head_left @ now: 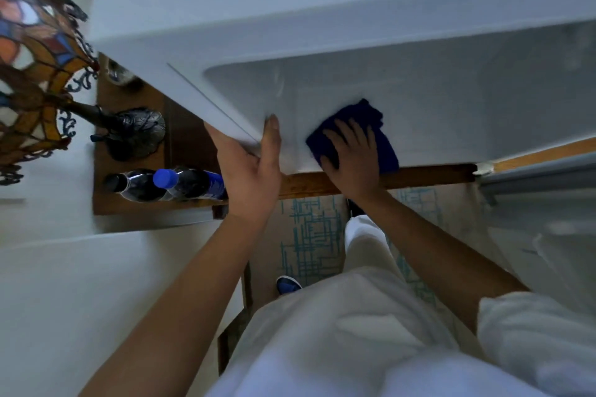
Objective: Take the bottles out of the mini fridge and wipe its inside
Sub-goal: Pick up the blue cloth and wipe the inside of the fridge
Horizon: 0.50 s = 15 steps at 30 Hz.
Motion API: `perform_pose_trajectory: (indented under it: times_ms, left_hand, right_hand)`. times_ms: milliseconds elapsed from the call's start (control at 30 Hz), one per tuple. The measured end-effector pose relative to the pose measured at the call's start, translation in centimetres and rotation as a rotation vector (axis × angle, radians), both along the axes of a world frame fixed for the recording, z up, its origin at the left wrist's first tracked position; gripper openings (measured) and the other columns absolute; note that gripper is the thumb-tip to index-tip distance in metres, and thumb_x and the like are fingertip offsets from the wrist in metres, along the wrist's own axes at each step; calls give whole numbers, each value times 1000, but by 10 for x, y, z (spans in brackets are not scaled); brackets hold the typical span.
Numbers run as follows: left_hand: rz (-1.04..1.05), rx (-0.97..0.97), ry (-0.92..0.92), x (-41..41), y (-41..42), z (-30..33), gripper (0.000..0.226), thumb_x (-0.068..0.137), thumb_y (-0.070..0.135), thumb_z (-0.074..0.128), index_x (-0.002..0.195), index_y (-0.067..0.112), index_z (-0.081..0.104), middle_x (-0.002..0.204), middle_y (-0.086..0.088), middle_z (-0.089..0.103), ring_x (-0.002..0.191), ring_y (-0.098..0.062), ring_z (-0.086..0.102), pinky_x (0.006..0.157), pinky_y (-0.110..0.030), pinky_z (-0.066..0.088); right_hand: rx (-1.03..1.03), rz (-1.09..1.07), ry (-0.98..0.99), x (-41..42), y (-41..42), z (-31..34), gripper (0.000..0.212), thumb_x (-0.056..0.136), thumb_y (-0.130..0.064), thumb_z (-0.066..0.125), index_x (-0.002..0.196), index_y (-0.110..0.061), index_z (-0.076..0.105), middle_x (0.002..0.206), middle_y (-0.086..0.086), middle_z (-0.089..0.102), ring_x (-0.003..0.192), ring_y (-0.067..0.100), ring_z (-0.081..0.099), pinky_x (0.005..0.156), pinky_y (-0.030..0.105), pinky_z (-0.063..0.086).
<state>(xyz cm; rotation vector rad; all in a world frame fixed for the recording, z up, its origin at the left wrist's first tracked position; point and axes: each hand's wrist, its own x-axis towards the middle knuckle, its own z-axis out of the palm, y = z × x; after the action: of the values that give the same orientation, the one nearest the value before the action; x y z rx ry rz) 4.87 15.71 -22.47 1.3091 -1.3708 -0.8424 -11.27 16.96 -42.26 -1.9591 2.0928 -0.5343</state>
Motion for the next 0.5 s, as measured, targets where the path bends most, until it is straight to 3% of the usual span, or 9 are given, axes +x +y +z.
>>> perform_pose_trajectory:
  times_ms: [67,133,200,267,367,433,500]
  left_hand:
    - [-9,17,-30,1,-1,0,55,100,-4,60,132,30,31,123,41,57,119,15,56,104,-11,42]
    - [-7,20,-28,1,0,0,55,100,0,60,134,30,28,128,32,55,122,12,56,110,-17,42]
    - [2,-5,-22,2,0,-1,57,101,1,61,137,24,24,131,24,50,123,13,54,112,-18,39]
    - [-6,-27,-37,2,1,0,57,100,1,61,137,25,24,131,24,48,123,15,53,112,-16,38]
    - [-19,-7,-57,4,1,0,60,101,4,62,139,29,23,134,22,48,127,13,51,114,-18,38]
    - [-19,29,-51,9,0,-3,64,101,12,64,148,19,21,145,6,49,138,-1,49,123,-34,35]
    - [-26,55,-62,11,0,-2,71,101,19,65,153,12,18,153,-11,44,146,-20,43,124,-51,31]
  right_hand:
    - [12,-171,42,-13,9,-2,52,96,-42,57,145,-22,56,157,10,47,147,36,38,123,58,22]
    - [16,-241,47,-23,6,1,47,95,-38,61,139,-20,61,152,13,52,142,40,44,117,55,31]
    - [-9,-249,9,-28,-5,8,31,89,-26,69,117,-14,71,130,18,64,123,44,55,100,50,43]
    - [-43,-252,-56,-30,-19,12,11,83,-11,69,93,-9,71,105,18,66,102,42,60,83,44,45]
    - [-118,-326,-232,-29,-29,20,8,82,2,63,82,-6,66,92,17,64,93,36,59,79,36,45]
    - [-249,-414,-330,-36,-34,33,8,87,1,64,85,-6,68,94,17,65,95,35,61,83,33,47]
    - [-391,-503,-358,-50,-47,42,6,91,-7,66,92,-6,71,101,18,66,100,35,62,87,43,52]
